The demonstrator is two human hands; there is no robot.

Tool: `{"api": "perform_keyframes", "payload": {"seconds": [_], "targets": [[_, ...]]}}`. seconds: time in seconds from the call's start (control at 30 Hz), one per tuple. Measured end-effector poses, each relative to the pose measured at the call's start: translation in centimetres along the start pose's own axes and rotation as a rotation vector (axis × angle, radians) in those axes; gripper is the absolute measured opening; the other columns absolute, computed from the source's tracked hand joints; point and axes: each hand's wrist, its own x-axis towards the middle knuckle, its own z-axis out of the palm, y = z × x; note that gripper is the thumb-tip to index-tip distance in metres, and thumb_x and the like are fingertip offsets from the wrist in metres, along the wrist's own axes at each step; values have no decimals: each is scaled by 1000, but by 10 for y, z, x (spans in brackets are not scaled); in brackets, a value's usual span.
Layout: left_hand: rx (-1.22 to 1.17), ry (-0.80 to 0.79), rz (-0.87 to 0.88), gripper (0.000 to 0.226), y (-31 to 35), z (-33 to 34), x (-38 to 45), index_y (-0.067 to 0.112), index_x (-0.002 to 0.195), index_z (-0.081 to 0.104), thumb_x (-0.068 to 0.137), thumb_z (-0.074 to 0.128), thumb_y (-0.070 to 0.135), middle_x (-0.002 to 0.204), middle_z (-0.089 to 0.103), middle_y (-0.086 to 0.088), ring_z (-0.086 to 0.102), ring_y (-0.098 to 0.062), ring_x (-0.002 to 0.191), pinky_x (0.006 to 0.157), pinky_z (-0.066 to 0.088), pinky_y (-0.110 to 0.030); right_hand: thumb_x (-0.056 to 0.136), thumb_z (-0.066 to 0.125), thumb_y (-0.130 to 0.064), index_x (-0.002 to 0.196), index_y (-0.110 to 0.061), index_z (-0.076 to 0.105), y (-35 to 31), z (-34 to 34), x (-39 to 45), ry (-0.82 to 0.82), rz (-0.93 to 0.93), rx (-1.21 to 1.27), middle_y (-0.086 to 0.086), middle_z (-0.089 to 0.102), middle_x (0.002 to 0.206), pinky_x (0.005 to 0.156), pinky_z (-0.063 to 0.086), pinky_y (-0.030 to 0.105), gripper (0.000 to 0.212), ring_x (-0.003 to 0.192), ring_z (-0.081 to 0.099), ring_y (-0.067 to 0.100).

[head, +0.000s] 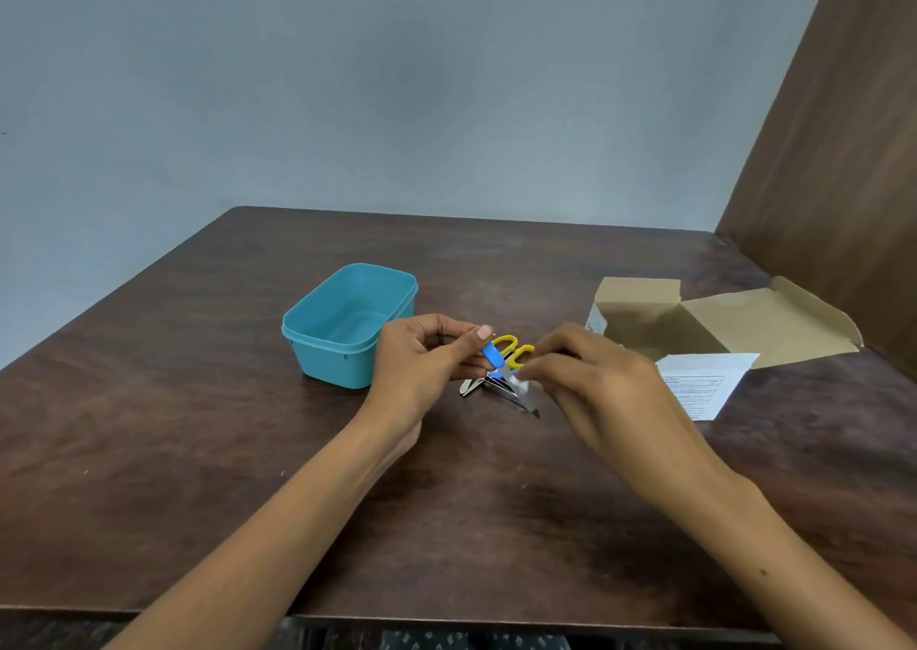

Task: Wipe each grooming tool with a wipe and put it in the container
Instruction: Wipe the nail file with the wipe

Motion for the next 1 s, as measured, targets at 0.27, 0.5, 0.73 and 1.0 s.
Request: {"api": "perform_keyframes", "payload": {"seconds": [0.27,0.5,0.73,1.0], "targets": [[-25,-9,-37,14,0,0,0,-3,88,70,80,70,8,63,71,-5,67,-10,55,57,56,-18,73,65,-6,83,-14,71,2,11,-8,-86,-8,-40,3,64,85,45,48,29,14,67,61,22],[-57,13,-50,13,0,-1,0,-2,88,71,79,71,8,66,72,-7,68,-10,56,57,56,-17,74,67,-3,86,-19,71,10,2,-32,-132,77,-39,1,64,87,45,50,32,21,66,63,22],[-76,-39,-31,11,3,0,-3,3,87,72,79,70,9,67,73,-5,69,-11,59,58,57,-18,77,72,-1,81,-15,76,-2,-2,-8,46,482,486,-6,72,76,61,49,10,15,71,65,6],[-104,-73,-49,14,5,1,-5,5,89,72,79,70,15,74,74,-7,70,-12,66,60,57,-18,71,72,-2,74,-14,76,-5,8,3,112,421,310,-13,64,60,55,46,12,14,57,60,3]]}}
